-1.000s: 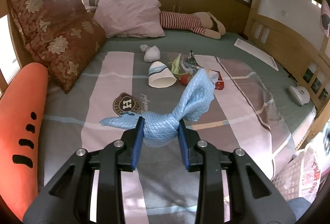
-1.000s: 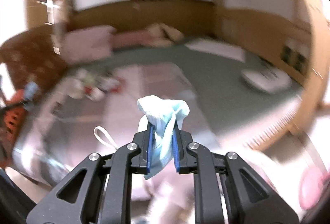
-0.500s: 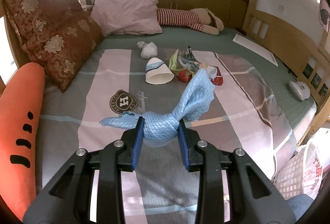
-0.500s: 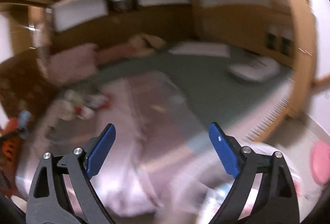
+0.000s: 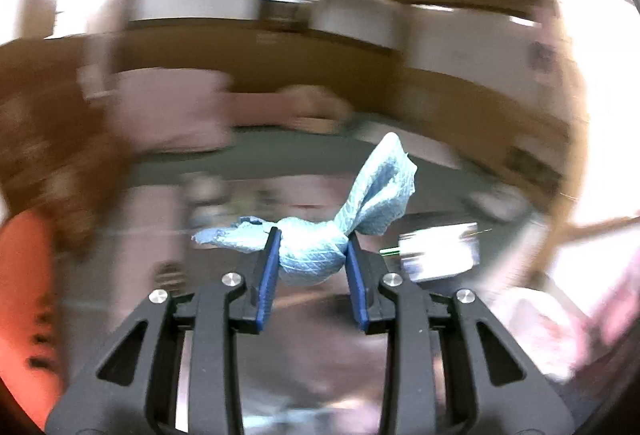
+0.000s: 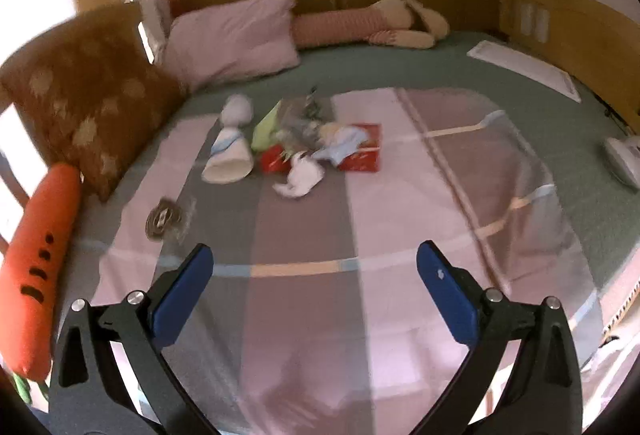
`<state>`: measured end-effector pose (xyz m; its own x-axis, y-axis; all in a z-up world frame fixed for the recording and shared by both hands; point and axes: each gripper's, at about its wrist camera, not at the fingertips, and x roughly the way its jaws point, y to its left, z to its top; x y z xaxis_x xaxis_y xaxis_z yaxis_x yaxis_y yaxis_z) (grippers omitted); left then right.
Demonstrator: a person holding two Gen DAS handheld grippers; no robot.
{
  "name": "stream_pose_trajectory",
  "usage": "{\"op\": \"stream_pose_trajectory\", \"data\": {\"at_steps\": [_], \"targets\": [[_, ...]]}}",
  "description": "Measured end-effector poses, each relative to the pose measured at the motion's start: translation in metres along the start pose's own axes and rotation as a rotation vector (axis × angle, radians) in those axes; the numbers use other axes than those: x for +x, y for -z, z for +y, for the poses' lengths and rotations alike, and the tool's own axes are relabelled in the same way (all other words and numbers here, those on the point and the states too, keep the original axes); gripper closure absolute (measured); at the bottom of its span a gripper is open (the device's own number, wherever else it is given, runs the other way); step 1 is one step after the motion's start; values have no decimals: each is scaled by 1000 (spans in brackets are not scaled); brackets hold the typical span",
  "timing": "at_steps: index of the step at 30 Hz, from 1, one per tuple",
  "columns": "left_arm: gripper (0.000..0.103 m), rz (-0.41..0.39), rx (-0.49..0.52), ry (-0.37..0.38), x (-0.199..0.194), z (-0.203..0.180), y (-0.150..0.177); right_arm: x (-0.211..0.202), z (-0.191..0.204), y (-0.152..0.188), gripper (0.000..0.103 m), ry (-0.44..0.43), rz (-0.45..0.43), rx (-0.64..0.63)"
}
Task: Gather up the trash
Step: 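Open the left tool over the bin to drop the blue cloth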
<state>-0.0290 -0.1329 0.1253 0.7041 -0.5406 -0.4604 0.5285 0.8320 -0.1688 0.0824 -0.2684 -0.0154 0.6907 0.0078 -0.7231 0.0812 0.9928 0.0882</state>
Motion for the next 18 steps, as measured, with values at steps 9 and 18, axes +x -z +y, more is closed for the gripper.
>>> {"op": "stream_pose_trajectory", "data": {"at_steps": [9, 18], "targets": [[71, 374, 446, 487, 96, -292, 30, 19, 62, 29, 4, -48, 60, -143], [22, 598, 339, 484, 175, -309, 77, 13, 49, 22, 4, -72, 23, -88]]}}
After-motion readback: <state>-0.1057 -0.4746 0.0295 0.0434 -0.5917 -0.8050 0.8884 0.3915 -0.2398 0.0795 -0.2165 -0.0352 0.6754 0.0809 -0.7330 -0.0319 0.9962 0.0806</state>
